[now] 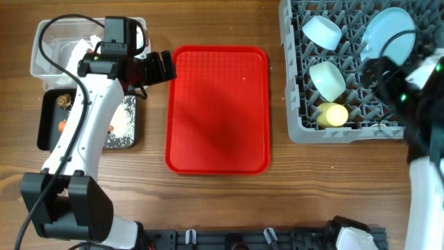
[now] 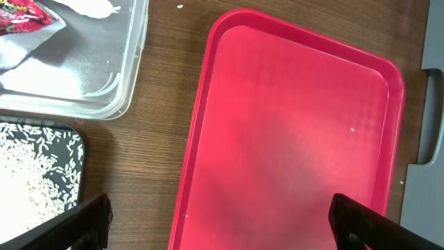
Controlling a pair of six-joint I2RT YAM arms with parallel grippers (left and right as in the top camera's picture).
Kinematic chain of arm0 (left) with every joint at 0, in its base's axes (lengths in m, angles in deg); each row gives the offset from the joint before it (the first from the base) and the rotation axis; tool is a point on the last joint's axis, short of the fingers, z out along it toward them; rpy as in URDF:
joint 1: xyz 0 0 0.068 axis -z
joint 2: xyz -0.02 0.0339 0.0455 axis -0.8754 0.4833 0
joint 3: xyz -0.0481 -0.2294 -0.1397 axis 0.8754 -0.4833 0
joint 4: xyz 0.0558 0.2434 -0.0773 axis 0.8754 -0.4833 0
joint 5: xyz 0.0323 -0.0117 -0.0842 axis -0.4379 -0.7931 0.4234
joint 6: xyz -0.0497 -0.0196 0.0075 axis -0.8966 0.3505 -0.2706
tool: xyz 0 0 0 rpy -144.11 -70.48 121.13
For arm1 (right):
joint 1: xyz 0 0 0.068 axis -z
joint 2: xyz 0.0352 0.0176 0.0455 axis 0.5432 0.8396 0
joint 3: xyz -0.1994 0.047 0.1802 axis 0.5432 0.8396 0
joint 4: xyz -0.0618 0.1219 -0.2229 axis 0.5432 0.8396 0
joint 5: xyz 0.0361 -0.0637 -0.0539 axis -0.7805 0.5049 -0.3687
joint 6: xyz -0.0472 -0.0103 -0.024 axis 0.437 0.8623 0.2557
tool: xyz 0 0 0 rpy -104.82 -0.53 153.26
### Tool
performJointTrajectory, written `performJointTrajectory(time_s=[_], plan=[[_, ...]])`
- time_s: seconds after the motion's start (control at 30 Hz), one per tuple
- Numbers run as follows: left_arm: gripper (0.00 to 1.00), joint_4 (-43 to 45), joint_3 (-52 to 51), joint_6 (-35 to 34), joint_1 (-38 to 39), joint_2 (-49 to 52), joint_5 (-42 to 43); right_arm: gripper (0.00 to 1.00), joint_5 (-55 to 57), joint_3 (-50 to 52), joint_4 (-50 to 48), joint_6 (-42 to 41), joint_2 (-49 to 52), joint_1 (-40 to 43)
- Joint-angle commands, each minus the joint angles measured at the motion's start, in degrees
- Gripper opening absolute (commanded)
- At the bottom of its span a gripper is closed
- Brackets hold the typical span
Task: Sort waste into correct bins and load items into the dishwasher rack
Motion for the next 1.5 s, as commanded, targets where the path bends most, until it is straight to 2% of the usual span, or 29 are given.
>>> performJointTrajectory(time_s=[0.0,0.33,0.57,0.73,0.9,1.1,1.23,1.3,1.4,1.47], plan=[[1.0,0.1,0.4,-0.5,0.2,-0.4,-0.5,1.0,-12.5,-1.0,3.1,11.7,-6.0,-3.9],[1.0,0.1,0.4,-0.5,0.2,-0.4,-0.5,1.0,-11.1,-0.9,15.5,11.0,-9.5,-5.0],[1.0,0.1,0.4,-0.5,0.2,-0.4,-0.5,1.0,-10.3,-0.3,8.3,14.2,-7.0,-5.0],[1.0,0.1,0.4,-0.5,0.2,-0.4,-0.5,1.0,-10.2,4.7,0.3,14.1,-4.6,-5.0],[1.0,0.1,0.4,-0.5,0.2,-0.4,-0.5,1.0,-10.3,19.4,-17.5,14.0,-10.0,-5.0],[1.0,0.1,0.4,-0.5,0.2,-0.4,-0.5,1.0,-10.9,46.2,-41.2,9.0,-24.4,-5.0],[1.0,0.1,0.4,-0.5,0.2,-0.4,-0.5,1.0,-10.9,61.1,-52.8,6.0,-35.8,-5.2],[1.0,0.1,0.4,-0.5,0.2,-0.4,-0.5,1.0,-9.9,66.0,-55.9,6.4,-40.7,-6.4],[1.0,0.1,0.4,-0.5,0.2,-0.4,-0.5,1.0,-3.9,67.7,-51.0,7.1,-46.9,-10.7],[1.0,0.1,0.4,-0.5,0.2,-0.4,-0.5,1.0,-1.5,67.7,-49.5,10.5,-48.9,-13.7]])
